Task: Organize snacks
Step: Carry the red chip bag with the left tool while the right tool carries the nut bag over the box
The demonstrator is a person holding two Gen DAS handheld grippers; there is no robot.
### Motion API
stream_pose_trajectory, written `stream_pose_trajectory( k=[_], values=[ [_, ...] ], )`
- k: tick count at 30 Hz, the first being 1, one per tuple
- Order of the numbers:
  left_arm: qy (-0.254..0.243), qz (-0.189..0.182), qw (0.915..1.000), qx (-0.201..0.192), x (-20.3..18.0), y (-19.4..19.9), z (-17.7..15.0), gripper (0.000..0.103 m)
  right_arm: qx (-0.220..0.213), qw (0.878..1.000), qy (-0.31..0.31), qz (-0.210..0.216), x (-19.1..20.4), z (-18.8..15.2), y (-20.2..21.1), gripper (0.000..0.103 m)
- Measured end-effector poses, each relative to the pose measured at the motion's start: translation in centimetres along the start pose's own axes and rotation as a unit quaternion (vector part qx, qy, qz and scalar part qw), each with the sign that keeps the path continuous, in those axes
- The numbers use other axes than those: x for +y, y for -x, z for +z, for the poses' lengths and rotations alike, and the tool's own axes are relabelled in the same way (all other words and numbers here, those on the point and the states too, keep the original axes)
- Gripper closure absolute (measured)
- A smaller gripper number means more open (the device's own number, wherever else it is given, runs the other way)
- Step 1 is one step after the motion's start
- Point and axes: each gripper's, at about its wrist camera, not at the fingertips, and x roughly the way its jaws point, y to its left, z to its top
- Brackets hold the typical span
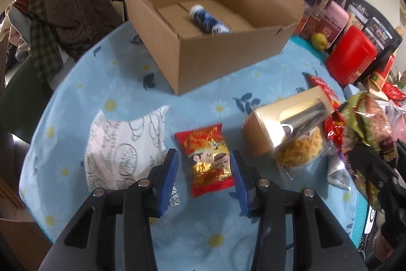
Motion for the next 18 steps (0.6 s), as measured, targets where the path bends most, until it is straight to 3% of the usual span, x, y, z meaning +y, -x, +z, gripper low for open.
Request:
stream_pose_trajectory(
  k=[8, 11, 14, 18],
  values=[
    [0.004, -0.019, 0.9994, 0.030, -0.4, -2.6, 0.1, 0.061, 0.012, 1.000, -0.008, -0.003, -0.7, -0.5, -0.7, 0.061],
    [-0.007, -0.001, 0.9993, 0.037, -0.8, -3.3, 0.4, 0.061, 0.015, 1.000, -0.011, -0.001, -0.9, -0.4, -1.1, 0.061],
    [-0.026, 0.021, 0.9990, 0.029, -1.6, -3.6, 0.3, 0.061, 0.018, 1.000, -0.014, -0.002, -1.1, -0.5, -1.4, 0.061],
    [-0.031, 0.012, 0.9994, 0.006, -1.6, -3.4, -0.3, 0.064, 0.020, 1.000, -0.020, -0.003, -1.5, -0.5, -1.7, 0.061]
  ],
)
